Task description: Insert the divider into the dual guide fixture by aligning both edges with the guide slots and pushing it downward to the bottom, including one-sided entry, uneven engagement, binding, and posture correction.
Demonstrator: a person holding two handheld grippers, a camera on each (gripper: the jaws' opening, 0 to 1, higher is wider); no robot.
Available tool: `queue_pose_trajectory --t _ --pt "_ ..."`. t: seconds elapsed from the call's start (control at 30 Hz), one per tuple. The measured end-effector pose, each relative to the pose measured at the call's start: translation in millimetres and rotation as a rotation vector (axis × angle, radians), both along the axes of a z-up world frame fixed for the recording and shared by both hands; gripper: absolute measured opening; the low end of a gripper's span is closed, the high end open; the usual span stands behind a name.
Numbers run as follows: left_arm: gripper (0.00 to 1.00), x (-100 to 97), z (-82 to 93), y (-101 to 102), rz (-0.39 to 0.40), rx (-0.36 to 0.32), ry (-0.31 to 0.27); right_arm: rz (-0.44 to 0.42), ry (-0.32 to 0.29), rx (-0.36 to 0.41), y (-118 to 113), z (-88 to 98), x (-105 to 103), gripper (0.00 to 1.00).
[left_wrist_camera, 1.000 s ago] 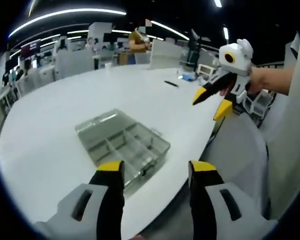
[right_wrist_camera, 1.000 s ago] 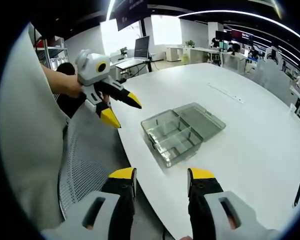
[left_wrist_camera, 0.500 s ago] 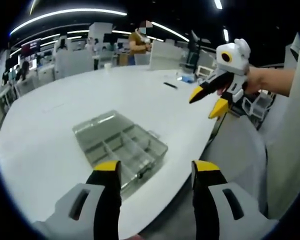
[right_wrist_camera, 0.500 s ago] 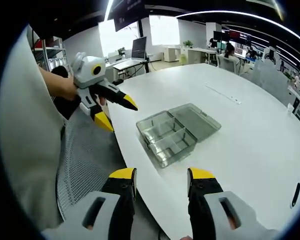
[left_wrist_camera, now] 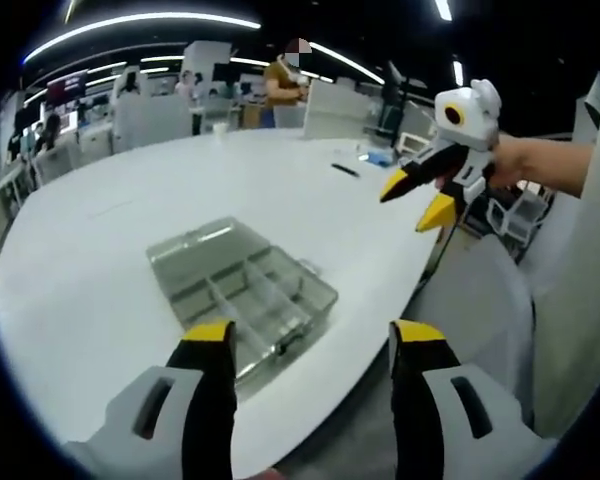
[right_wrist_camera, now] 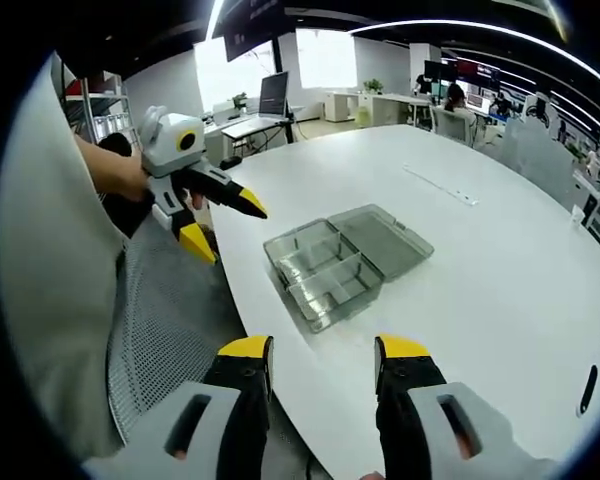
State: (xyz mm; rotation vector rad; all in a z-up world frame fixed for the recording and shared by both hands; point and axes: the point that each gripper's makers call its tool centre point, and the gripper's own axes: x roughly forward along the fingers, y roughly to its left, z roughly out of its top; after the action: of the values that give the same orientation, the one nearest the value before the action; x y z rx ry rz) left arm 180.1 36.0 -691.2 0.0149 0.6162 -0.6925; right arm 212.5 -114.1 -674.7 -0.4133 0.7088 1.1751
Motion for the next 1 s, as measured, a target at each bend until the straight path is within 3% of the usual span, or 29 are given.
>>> queue_pose_trajectory --t 0.7,1.0 --pt "0.65 0.1 -2.6 5 0.024 -0.007 0.021 -0.025 -0.005 -0.018 -13 -5.1 19 0.37" --pt "0.65 -1.7 -4.9 7 0.026 -0.003 0.031 -0.017 0.005 -0.039 -18 -17.2 23 0.36"
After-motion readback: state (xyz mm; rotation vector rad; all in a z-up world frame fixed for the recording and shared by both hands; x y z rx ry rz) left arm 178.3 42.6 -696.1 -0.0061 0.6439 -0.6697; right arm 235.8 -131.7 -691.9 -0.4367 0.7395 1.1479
